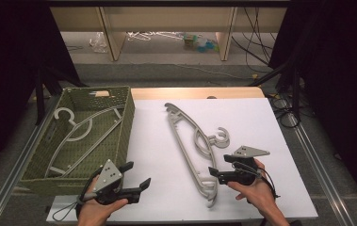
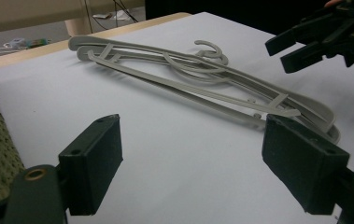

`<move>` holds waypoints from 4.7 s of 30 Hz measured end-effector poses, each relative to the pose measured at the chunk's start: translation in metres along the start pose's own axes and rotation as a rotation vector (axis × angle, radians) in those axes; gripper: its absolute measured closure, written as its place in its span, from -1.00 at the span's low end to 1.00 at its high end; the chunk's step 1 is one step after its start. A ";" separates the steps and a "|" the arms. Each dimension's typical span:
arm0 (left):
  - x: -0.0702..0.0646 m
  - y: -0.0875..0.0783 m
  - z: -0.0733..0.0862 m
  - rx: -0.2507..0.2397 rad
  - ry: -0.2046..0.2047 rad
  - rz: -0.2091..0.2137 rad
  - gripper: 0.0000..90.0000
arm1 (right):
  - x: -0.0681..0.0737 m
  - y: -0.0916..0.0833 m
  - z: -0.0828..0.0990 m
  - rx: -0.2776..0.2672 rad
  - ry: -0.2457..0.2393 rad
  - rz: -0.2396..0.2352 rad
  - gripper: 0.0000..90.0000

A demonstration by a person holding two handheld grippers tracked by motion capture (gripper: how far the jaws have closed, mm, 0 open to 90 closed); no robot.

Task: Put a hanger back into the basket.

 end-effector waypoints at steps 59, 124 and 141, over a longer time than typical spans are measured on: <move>0.001 0.007 0.005 0.030 0.011 0.043 -0.54 | -0.024 0.032 -0.038 0.155 0.054 0.034 0.81; -0.026 0.125 -0.054 0.322 0.524 0.210 0.58 | 0.024 -0.026 -0.028 0.176 -0.457 -0.068 0.78; -0.027 0.110 -0.060 0.372 0.425 0.230 0.81 | 0.015 -0.035 -0.039 0.037 -0.295 0.025 -0.11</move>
Point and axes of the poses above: each handheld gripper's, and its own axes: y roughly forward along the jaws, z roughly out of its underside, x roughly to its left, the point moved 3 cm from there along y, roughly forward along the jaws, and after that the axes turned 1 degree about x, right-handed, at the moved point
